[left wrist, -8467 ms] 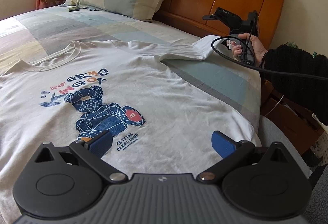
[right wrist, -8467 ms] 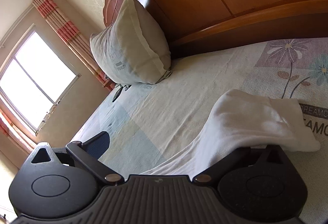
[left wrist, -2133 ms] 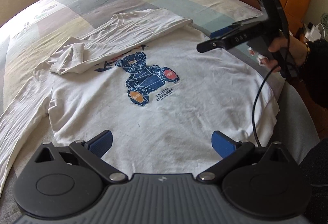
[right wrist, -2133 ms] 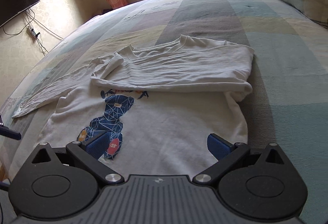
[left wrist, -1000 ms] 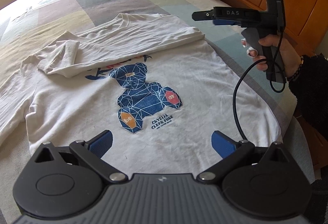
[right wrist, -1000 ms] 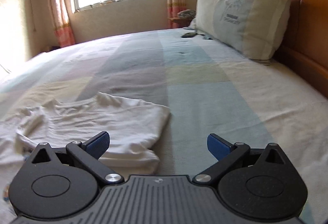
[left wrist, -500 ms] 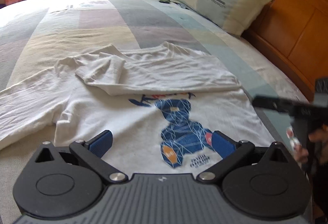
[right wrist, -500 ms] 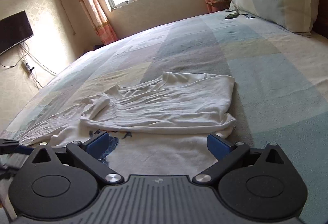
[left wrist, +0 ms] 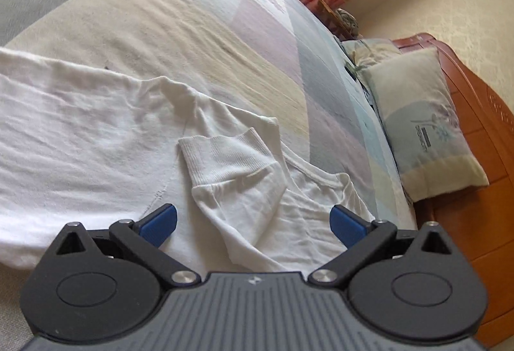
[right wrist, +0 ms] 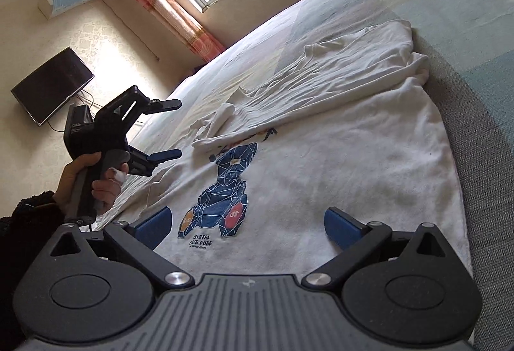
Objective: Fold clothes
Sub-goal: 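Grasp the other sleeve cuff with the left gripper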
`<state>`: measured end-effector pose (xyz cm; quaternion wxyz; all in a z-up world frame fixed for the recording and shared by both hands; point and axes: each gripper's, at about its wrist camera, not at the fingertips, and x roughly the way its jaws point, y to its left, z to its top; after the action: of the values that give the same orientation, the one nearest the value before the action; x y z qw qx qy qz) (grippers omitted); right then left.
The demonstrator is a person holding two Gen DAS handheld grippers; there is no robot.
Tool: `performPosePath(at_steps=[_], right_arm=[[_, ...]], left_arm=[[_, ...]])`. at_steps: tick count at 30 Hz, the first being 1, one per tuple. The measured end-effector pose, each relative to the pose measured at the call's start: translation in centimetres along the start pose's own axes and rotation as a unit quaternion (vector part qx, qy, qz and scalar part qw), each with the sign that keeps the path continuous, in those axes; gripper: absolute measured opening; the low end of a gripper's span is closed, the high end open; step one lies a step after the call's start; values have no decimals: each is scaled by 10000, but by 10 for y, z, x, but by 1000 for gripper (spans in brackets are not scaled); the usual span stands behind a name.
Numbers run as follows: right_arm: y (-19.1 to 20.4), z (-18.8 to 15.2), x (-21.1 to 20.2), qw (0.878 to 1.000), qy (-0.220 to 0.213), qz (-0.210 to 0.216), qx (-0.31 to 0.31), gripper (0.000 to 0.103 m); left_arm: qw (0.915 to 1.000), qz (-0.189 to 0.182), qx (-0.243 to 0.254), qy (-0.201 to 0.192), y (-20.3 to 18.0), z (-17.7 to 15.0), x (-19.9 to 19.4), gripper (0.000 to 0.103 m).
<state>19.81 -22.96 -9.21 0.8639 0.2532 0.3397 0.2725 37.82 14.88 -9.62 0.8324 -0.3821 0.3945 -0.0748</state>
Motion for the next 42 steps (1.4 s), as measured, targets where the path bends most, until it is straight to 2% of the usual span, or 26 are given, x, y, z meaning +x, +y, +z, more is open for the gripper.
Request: performPosePath(at_steps=[4, 10, 15, 19, 22, 24, 25, 27, 28, 30, 33, 42], right_arm=[[1, -3, 0, 9999, -33, 4, -122, 103], [-1, -4, 0, 9999, -103, 58, -121, 103], [0, -5, 0, 9998, -148, 22, -155, 103], [0, -6, 0, 9997, -176, 23, -186, 103], [-1, -7, -1, 9996, -196, 47, -183, 103], [0, -8, -1, 9996, -210, 51, -198, 103], [0, -8, -1, 9995, -224, 54, -202, 103], [0, -9, -1, 9994, -261, 59, -208, 103], [0, -9, -1, 9994, -277, 59, -213, 103], [0, -9, 0, 9993, -294, 61, -225, 103], [-2, -9, 0, 9992, -319, 101, -204, 103], [-4, -10, -1, 9991, -366, 181, -145, 103]], left_arm=[[9984, -361, -422, -134, 14, 8, 6, 100], [9980, -400, -475, -115, 10, 18, 24, 101], [9952, -561, -771, -209, 13, 26, 37, 101], [9960, -633, -573, -262, 15, 22, 36, 98], [9983, -406, -296, -280, 15, 17, 30, 76], [9991, -164, -249, -314, 15, 16, 27, 56], [9992, -27, -228, -331, 16, 15, 25, 49], [9984, 421, 44, -381, 9, 13, 24, 21], [9970, 627, 207, -408, 3, 11, 24, 16], [9930, 979, 469, -459, -8, 7, 24, 11], [9882, 1291, 641, -522, -21, 2, 18, 7], [9804, 1469, 936, -921, -18, -19, -39, 7]])
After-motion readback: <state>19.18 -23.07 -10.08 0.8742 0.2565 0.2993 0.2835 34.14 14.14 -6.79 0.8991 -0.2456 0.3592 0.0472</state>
